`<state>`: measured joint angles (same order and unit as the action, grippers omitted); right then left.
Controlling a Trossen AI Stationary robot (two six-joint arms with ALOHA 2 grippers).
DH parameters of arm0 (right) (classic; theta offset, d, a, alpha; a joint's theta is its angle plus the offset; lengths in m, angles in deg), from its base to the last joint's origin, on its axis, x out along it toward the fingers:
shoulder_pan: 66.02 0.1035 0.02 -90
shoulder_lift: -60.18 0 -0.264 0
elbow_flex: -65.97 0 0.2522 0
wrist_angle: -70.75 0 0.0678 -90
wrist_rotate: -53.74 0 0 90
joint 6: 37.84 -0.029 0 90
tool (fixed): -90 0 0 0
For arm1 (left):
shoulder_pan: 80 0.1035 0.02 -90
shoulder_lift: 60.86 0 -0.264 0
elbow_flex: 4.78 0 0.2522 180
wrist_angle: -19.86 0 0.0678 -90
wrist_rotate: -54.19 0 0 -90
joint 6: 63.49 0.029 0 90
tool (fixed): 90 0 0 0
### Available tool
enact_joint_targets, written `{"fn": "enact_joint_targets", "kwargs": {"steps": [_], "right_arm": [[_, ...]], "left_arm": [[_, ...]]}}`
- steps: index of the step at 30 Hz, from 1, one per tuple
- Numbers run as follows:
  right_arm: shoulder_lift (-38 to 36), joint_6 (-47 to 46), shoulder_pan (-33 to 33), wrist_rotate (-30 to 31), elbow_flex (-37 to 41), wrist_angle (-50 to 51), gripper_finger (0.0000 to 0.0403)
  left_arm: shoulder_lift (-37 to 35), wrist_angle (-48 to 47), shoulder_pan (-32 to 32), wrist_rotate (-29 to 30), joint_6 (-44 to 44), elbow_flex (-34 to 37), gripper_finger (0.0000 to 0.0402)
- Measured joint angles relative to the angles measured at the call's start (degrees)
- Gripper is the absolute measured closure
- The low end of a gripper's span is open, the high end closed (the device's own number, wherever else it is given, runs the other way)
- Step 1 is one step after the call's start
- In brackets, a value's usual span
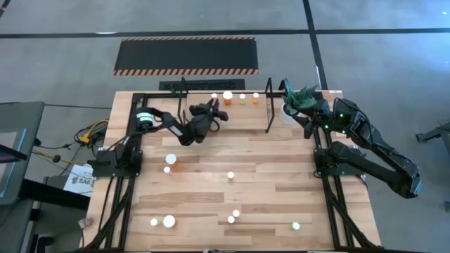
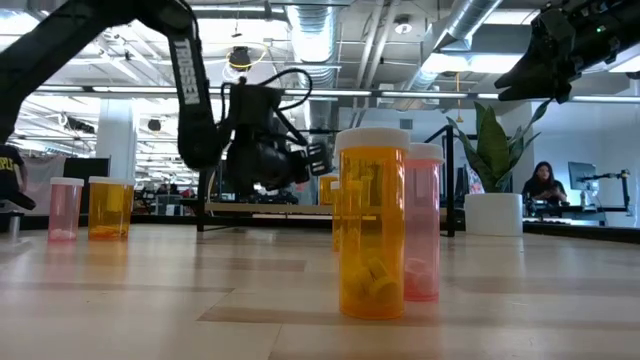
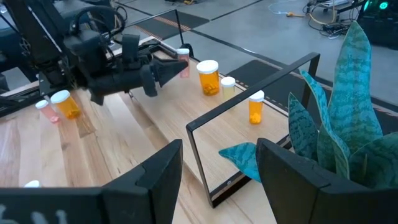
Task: Pick and place medicine bottles onto shelf by color
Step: Put the top right small pink pill bottle on the shelf
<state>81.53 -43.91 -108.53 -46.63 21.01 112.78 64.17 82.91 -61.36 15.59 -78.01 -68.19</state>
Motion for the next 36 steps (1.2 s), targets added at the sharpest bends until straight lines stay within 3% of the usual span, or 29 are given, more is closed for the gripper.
{"fn": "enact_joint_targets", "kwargs": {"steps": [3,11,36], "right_arm": [[0.02,0.0,0.0,-0.01,0.0,0.02,0.0177],[0.0,0.0,0.0,-0.02,0.0,0.02,0.0177],[0.0,0.0,0.0,-0.02,0.0,0.02,0.0177]], "left_arm": [[1.76,5.02,-0.33,-0.03,2.95,-0.04,0.0326],[1.82,4.21,-0.31,0.2,7.56,-0.09,0.0326],[1.86,-1.2,0.89,-1.18,6.97,-0.13,0.0317]]}}
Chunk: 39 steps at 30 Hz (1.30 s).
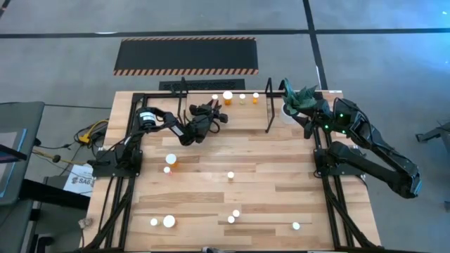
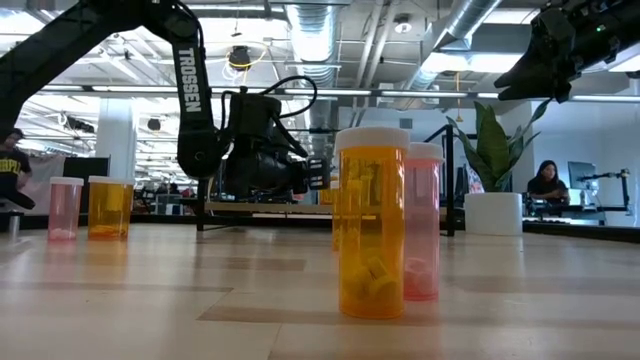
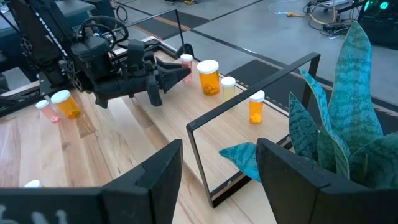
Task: Pick and place medicine bottles onto shelf by color
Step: Put the top right small pink pill bottle on the shelf
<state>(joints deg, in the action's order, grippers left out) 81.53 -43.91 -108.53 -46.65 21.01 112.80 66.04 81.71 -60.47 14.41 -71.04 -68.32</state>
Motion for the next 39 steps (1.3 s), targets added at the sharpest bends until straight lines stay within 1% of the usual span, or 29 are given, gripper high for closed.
{"fn": "enact_joint_targets", "kwargs": {"steps": [6,25,33,39], "right_arm": [[0.01,0.0,0.0,0.0,0.0,-0.02,0.0177],[0.0,0.0,0.0,0.0,0.01,0.0,0.0177],[0.01,0.0,0.0,0.0,0.02,-0.02,0.0177],[0.02,0.0,0.0,0.0,0.02,-0.02,0.0177]], "left_arm": [[0.02,-1.4,0.41,0.0,-2.32,0.02,0.0317],[0.02,-1.26,1.09,-0.08,-4.21,0.02,0.0317],[0.02,-1.26,1.08,-0.04,-3.68,0.02,0.0298],[0.02,-1.26,0.95,0.01,-3.98,0.02,0.0296]]}}
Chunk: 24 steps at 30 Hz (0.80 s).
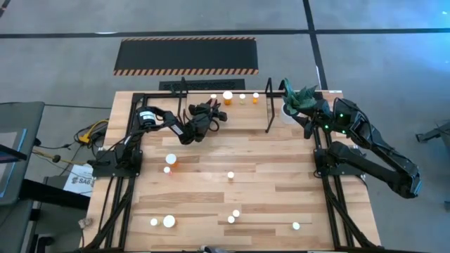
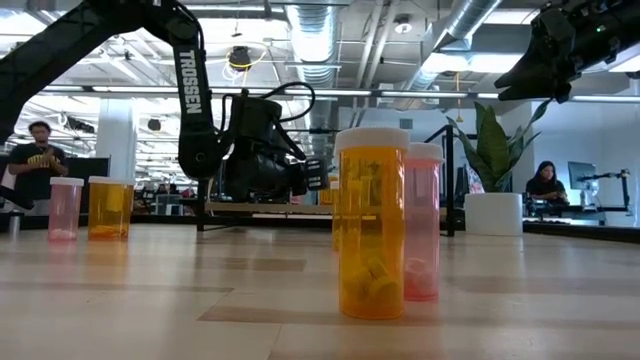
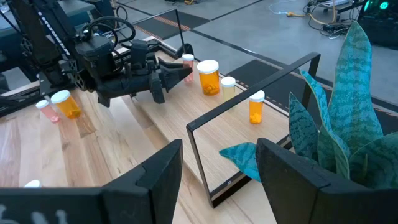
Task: Pick and place medicine bottles onto shelf by color
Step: Put the top right small pink pill bottle on the shelf
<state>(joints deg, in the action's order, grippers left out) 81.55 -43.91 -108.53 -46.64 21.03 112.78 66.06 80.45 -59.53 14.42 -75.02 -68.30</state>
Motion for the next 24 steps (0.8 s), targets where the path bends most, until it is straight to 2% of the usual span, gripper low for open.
{"fn": "enact_joint_targets", "kwargs": {"steps": [24], "right_arm": [[-0.02,0.0,0.0,0.0,0.0,0.0,0.0177]], "left_arm": [[-0.04,-0.19,-2.77,3.0,0.93,0.02,0.0296]]}}
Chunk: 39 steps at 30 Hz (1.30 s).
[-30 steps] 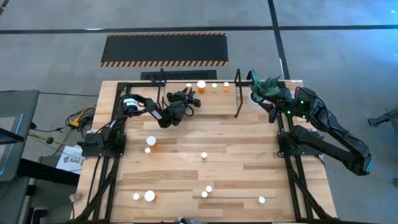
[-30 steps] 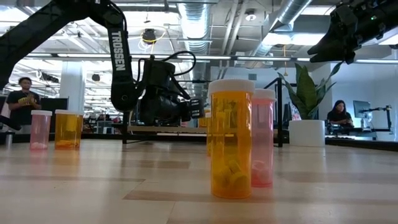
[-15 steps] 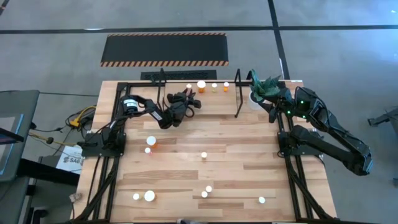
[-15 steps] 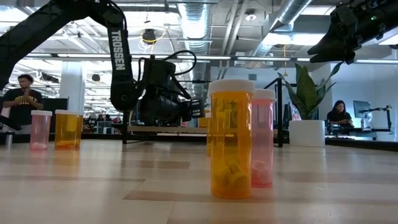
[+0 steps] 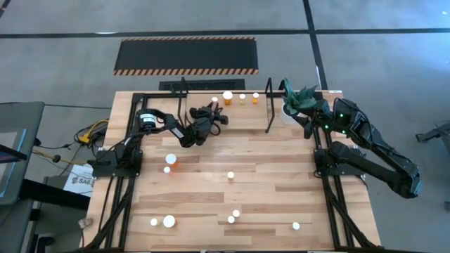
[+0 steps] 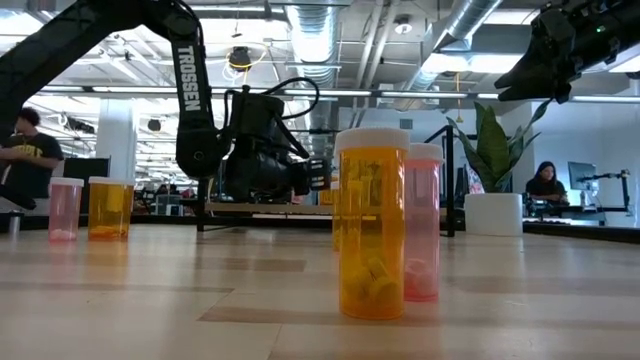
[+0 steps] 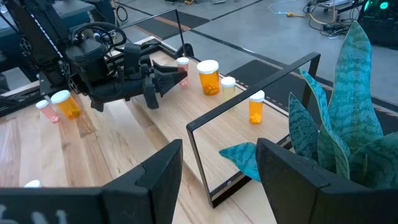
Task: Pick and place medicine bottles onto shelf by color
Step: Put the top right small pink pill bottle on the shelf
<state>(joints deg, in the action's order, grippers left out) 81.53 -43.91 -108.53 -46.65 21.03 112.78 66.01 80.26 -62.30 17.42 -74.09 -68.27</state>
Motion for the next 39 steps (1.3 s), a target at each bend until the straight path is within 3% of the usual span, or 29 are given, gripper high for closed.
{"fn": "enact_joint_targets", "kwargs": {"steps": [25,39], "right_arm": [[0.02,0.0,-0.02,0.0,0.0,0.0,0.0177],[0.02,0.0,0.0,0.0,0.0,0.01,0.0177]], "left_arm": [[-0.11,-4.4,-2.02,3.08,-2.6,0.0,0.0295],[-0.54,-4.63,-3.89,5.14,-0.78,0.02,0.0235]]}}
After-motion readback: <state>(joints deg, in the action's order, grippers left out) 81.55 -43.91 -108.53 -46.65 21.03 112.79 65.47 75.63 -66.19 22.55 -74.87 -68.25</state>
